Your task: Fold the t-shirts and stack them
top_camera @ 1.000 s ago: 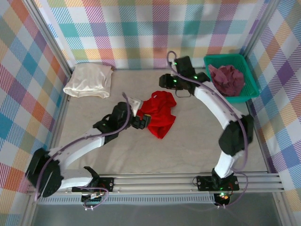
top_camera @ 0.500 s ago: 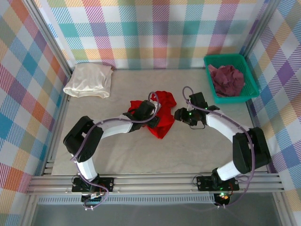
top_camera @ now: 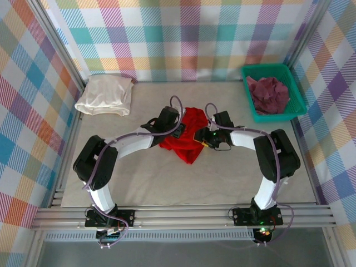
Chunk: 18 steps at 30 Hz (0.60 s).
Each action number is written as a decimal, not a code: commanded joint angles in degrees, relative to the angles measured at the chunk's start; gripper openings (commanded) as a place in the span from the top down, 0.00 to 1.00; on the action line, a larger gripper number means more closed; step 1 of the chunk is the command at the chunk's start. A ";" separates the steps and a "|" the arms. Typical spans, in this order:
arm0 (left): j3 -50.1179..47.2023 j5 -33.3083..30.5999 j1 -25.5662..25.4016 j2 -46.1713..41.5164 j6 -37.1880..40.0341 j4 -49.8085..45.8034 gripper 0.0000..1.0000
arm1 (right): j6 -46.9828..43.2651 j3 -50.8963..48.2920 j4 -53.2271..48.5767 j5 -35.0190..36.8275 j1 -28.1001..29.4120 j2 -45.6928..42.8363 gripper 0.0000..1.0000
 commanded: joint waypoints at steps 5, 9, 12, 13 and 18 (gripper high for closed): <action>3.08 6.09 -0.72 2.12 -0.65 -0.07 0.34 | 0.71 0.61 4.66 -2.23 0.32 0.28 0.82; 5.79 3.26 -0.74 5.39 -1.03 -0.58 0.66 | 0.20 -1.00 4.02 0.48 0.21 -2.64 0.92; 6.97 2.68 -0.63 6.82 -0.90 -0.55 0.68 | -1.33 -2.00 2.33 3.84 0.24 -6.37 0.94; 7.61 3.59 -0.63 7.38 -0.72 -0.94 0.65 | -1.91 -2.15 1.51 4.90 0.16 -7.47 0.96; 8.92 6.37 -0.64 8.93 -1.21 -1.41 0.38 | -3.63 -3.06 -0.44 8.51 -1.11 -11.91 1.00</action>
